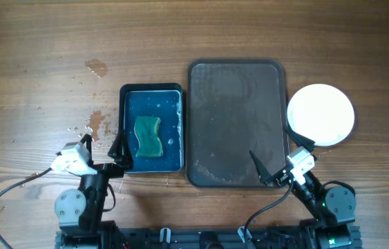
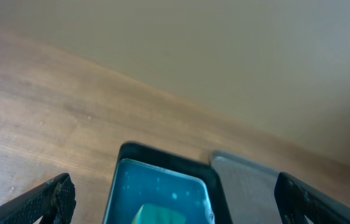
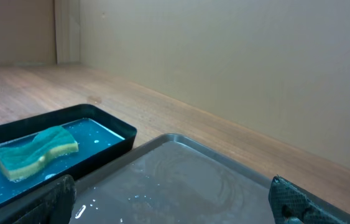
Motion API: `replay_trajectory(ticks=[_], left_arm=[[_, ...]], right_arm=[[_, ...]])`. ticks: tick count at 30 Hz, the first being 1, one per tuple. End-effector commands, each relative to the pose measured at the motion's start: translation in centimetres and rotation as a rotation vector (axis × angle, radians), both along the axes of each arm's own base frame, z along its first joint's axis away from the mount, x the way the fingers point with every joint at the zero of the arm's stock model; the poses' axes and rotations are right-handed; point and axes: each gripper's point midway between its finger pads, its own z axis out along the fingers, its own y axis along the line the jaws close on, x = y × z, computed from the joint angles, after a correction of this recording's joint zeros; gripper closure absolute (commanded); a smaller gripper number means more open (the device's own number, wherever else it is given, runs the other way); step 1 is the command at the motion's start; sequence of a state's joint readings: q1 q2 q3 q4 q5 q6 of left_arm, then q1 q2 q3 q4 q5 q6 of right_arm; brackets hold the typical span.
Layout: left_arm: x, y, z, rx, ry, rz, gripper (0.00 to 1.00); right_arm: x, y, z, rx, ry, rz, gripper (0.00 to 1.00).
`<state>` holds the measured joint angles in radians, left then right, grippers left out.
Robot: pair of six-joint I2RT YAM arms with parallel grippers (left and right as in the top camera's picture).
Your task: Clean dirty plates on tray and stack at the side
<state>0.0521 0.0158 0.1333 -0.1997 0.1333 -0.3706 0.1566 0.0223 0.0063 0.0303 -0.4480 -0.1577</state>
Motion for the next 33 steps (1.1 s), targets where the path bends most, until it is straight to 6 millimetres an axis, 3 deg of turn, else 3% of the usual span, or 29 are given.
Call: replay_trajectory(ticks=[1,2,8,33], left_arm=[[0.6,-0.43,-1.67,0.017,-0.022,-0.026,0.0],[0.85,-0.42,-2.67,-0.008,-0.018,-0.024,0.0],[0.79,-1.28,-2.53,-0.007,-0.023,-0.057,0.0],[0.8,-1.28,-2.57,-0.007,-0.021,-0.057,0.0]], right_arm=[[-0.15,0.17,0.13,-0.005,-0.011,0.012,0.0],[-0.15,0.17,0.13,-0.005,-0.011,0.012,0.0],[-0.15,0.17,0.13,-0.005,-0.011,0.012,0.0],[-0.15,0.17,0.13,-0.005,-0.011,0.012,0.0]])
